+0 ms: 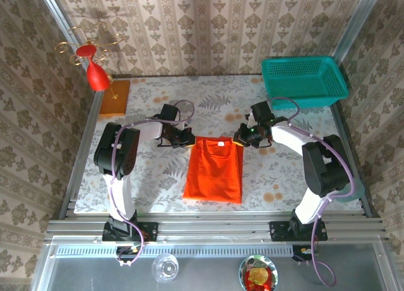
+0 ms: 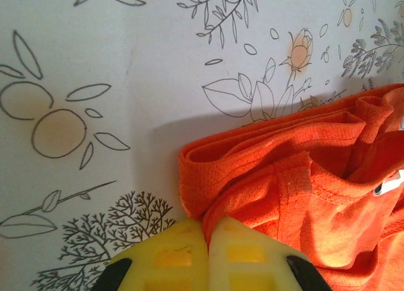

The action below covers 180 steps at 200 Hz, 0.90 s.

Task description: Fold the inside-out t-shirt

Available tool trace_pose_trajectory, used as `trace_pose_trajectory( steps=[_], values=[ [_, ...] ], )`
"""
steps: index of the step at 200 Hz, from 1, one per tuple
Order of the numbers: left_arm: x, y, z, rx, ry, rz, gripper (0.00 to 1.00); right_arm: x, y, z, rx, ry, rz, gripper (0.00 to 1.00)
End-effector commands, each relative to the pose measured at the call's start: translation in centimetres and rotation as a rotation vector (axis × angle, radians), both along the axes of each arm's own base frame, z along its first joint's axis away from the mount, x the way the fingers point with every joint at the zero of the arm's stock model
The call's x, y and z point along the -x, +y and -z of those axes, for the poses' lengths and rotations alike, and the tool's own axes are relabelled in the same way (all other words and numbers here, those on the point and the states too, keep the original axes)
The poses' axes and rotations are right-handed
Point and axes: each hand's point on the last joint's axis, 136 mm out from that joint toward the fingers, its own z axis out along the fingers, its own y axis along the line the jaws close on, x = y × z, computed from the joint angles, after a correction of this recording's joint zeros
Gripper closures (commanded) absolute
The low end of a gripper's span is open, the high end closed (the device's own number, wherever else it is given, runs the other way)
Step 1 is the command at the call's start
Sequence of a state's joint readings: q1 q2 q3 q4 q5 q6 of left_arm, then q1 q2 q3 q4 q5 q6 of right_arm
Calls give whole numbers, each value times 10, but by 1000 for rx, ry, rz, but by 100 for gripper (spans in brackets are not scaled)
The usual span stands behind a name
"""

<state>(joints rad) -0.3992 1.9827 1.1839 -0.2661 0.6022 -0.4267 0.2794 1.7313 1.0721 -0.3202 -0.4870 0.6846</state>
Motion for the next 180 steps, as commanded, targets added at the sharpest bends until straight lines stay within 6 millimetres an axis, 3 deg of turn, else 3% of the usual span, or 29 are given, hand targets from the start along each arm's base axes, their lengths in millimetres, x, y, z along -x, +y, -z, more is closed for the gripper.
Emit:
trace_pose_trajectory(
  steps=[1, 27, 61, 85, 139, 180],
  values=[
    [14, 14, 19, -58, 74, -22, 100, -3, -8, 23, 46, 54, 15, 100],
    [15, 16, 19, -62, 74, -26, 100, -6, -26, 44, 160, 88, 32, 98],
    [17, 17, 20, -64, 78, -25, 100, -13, -34, 51, 227, 89, 27, 95],
    [17, 18, 19, -67, 77, -26, 100, -13, -45, 52, 298, 88, 34, 86],
    [17, 17, 19, -66, 76, -28, 100, -13, -46, 42, 354, 71, 19, 71],
    [17, 17, 19, -66, 76, -23, 100, -14, -42, 50, 395, 90, -13, 67]
  ],
)
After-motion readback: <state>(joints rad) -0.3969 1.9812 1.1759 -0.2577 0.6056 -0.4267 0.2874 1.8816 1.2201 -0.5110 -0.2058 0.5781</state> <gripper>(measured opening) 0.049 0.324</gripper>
